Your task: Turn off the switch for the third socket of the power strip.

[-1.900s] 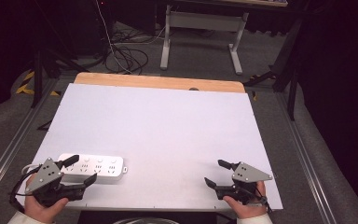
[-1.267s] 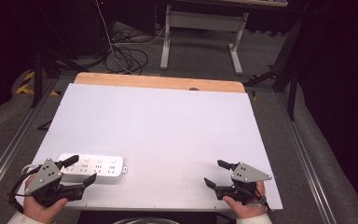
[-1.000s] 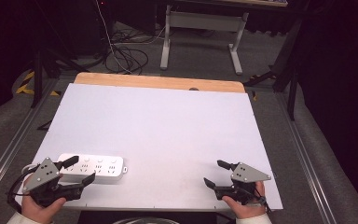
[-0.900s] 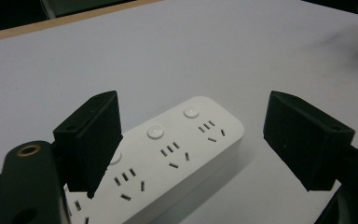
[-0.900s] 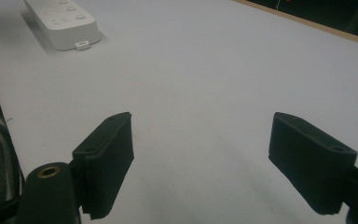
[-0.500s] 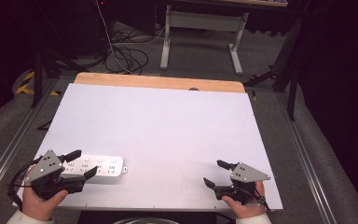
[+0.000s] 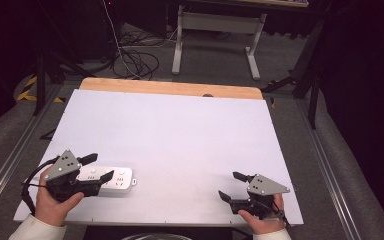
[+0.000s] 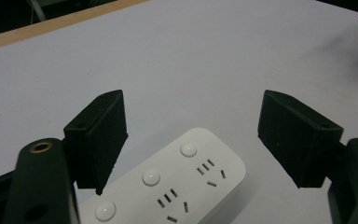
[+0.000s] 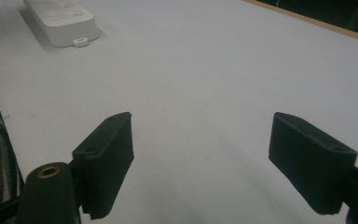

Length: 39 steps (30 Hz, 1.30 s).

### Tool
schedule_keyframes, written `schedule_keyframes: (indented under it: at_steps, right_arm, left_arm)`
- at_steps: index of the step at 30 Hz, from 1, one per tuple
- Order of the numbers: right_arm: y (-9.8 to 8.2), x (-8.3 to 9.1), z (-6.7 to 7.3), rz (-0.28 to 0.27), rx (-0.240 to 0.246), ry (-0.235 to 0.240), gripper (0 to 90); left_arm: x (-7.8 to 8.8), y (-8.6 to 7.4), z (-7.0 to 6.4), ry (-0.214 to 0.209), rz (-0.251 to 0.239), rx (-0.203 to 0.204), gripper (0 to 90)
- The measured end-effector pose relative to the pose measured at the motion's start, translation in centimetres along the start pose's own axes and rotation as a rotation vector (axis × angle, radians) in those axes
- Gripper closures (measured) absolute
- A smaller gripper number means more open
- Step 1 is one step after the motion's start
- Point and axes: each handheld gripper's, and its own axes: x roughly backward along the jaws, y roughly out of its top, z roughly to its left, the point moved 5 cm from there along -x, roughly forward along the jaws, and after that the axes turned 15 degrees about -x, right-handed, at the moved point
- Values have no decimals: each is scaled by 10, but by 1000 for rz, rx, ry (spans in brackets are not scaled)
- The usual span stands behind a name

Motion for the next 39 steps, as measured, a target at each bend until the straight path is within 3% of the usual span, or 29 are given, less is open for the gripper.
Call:
schedule_keyframes:
  at_steps: [14,22,24,25,26,28,29,31,34,37,39]
  right_arm:
    - [-1,0,0,4,4,5,228]
    - [-1,-1,0,6,10,2,228]
    - [-1,0,0,5,9,0,228]
    - [-1,0,0,8,7,2,228]
    - [-1,0,0,8,7,2,228]
    - [-1,-1,0,7,11,3,228]
    - [-1,-1,0,6,11,4,228]
    - [-1,0,0,7,7,4,228]
    - [-1,-1,0,8,10,4,228]
    - [-1,-1,0,7,11,3,228]
    - [-1,-1,0,6,11,3,228]
  left_arm:
    - [-20,10,4,-24,24,-2,246]
    - [-27,9,8,-24,70,-20,255]
    - [-26,8,9,-29,79,-12,309]
    - [-26,8,9,-31,78,-11,394]
    - [-25,8,9,-30,82,-12,394]
    - [-25,8,10,-29,96,-15,528]
    - [-25,8,10,-33,103,-19,528]
    - [-25,7,11,-53,117,-28,685]
    - [-26,4,11,-77,162,-30,830]
    - [-27,4,11,-75,179,-26,891]
    - [-27,2,12,-71,221,-28,899]
